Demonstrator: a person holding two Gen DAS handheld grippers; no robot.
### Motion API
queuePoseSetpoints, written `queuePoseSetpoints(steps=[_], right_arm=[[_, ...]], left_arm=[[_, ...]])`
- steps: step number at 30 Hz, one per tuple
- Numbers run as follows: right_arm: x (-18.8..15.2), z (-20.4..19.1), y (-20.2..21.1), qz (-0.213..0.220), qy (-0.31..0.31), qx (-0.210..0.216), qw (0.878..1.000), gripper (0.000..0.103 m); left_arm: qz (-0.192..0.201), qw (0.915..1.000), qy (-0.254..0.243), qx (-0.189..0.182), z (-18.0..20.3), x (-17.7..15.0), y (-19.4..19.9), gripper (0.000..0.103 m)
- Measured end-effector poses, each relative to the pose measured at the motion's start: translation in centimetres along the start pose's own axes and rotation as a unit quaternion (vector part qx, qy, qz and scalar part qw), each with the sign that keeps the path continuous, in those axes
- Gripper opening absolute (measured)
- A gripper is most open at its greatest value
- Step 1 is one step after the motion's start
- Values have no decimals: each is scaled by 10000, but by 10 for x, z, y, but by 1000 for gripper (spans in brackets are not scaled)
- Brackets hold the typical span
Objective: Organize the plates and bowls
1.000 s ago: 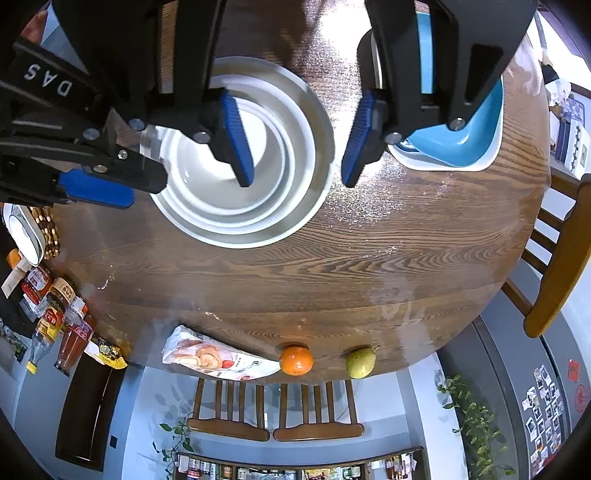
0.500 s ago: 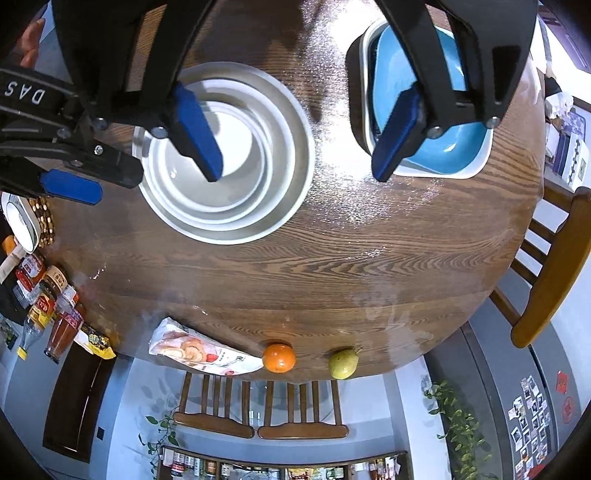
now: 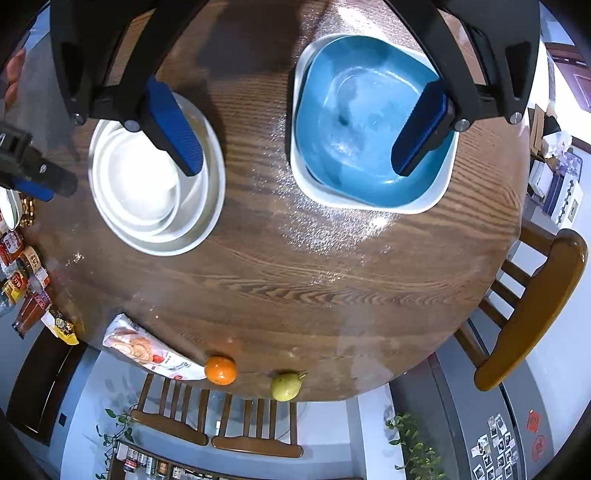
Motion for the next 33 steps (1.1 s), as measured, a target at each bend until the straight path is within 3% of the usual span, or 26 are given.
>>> queuePoseSetpoints(steps=[8,21,29,33], right_arm=[[-6,15,-6,5,-244,37,9997,81],[-9,13,-21,-139,-322,350,9988,56],[-13,8,-33,-284,-343,525,9976,49],[-12,7,-35,-280,-386,546,9974,48]], left_arm=[[-74,9998,-91,143,3,-5,-13,96],[-143,9993,-354,46,15,-8,-19,84],[-158,9985,-532,-27,21,-6,-20,67],[-144,9974,-697,-74,28,-5,-19,67]])
Point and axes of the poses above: each gripper's, at about its wrist camera, not at the fingertips, and y roughly against the way its jaws point, z to its right, x to its top, the point moved 4 cm from there along -y, roughly the way its jaws point, and after that the axes turned 10 degrees about y, right-handed, at the moved point
